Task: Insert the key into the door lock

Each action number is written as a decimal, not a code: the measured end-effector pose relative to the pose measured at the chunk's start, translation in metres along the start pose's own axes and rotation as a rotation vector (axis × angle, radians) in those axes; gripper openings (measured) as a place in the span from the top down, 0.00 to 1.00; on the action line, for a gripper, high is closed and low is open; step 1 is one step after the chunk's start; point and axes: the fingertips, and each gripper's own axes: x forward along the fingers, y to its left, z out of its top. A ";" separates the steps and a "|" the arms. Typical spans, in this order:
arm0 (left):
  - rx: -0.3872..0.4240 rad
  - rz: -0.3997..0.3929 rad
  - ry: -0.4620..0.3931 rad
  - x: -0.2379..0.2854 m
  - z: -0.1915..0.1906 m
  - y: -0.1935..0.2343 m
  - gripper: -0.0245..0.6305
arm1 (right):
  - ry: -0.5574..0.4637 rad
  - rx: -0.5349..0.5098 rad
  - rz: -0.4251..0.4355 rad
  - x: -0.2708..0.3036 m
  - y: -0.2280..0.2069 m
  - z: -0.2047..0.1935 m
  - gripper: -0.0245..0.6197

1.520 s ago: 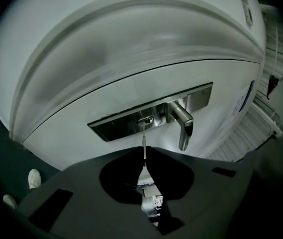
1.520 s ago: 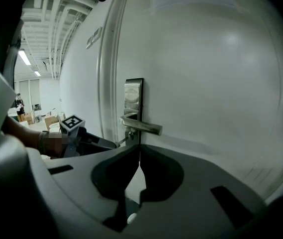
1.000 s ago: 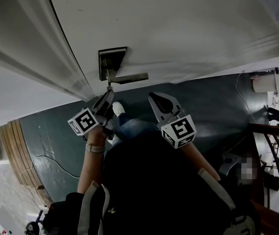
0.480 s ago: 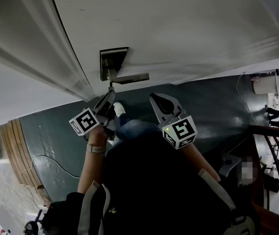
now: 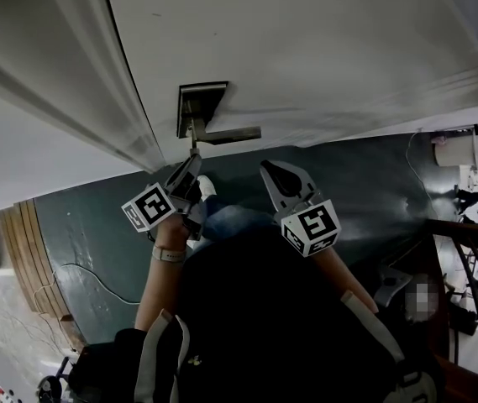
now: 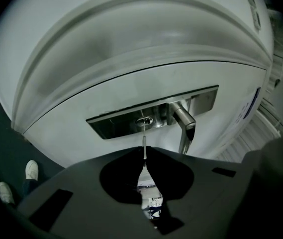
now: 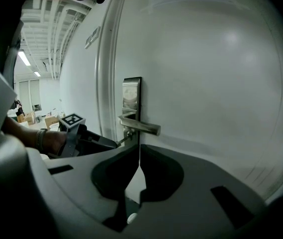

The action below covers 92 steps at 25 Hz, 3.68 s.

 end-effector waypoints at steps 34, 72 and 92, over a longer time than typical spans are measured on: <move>-0.025 -0.004 0.028 0.003 0.002 -0.010 0.92 | 0.004 -0.005 0.013 0.014 0.013 0.008 0.94; -0.130 0.045 -0.204 0.018 0.023 -0.010 0.92 | -0.007 0.028 0.009 0.009 -0.001 0.004 0.94; -0.111 -0.008 -0.147 0.009 0.020 -0.014 0.92 | -0.035 0.038 0.044 0.007 0.011 0.008 0.94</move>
